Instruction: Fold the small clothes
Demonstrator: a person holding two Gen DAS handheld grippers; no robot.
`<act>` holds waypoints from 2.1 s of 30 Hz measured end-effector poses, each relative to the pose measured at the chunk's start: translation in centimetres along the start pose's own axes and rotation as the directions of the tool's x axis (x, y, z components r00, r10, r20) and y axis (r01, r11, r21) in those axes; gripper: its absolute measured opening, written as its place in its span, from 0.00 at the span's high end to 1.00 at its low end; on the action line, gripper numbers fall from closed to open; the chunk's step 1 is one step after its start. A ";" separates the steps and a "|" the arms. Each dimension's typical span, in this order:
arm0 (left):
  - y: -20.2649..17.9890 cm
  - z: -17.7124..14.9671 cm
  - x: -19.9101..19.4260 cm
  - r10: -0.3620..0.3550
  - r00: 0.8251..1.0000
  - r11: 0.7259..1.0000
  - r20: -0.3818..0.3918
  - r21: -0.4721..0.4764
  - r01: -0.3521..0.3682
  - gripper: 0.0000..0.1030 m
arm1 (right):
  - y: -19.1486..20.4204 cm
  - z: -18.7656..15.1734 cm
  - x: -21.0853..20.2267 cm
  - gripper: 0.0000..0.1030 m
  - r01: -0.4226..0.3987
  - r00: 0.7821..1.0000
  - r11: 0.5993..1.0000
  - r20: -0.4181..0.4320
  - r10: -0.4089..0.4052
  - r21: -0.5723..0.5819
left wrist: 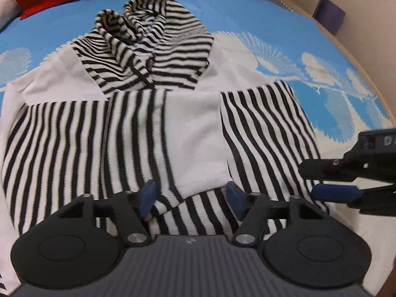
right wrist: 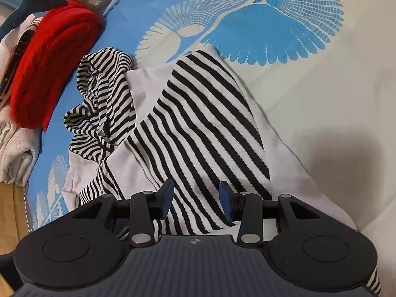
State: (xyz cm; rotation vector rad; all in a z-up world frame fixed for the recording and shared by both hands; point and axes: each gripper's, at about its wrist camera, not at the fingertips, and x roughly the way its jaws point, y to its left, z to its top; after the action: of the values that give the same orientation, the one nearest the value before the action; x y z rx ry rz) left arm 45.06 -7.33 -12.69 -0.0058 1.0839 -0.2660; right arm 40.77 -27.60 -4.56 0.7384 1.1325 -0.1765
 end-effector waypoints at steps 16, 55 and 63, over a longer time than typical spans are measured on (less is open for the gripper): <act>8.3 -1.0 -9.3 0.276 0.954 0.834 0.119 -0.522 -0.176 0.84 | -0.6 -0.1 1.0 0.58 0.033 0.999 0.999 -0.031 -0.032 0.025; 17.9 -2.7 -10.6 0.286 0.954 0.666 -0.092 -0.697 -0.266 0.93 | 0.3 -1.3 2.4 0.58 0.176 0.984 0.984 -0.004 -0.176 -0.014; 16.9 -2.0 -7.9 0.161 0.984 0.780 -0.082 -0.600 -0.178 0.86 | -0.1 -1.2 2.0 0.58 0.205 0.979 0.979 0.010 -0.205 -0.021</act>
State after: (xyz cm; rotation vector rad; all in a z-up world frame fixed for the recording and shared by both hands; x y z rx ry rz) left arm 43.42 10.98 -9.05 -0.4834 1.1499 0.2597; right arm 40.70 -26.43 -6.63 0.6000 1.2008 -0.3396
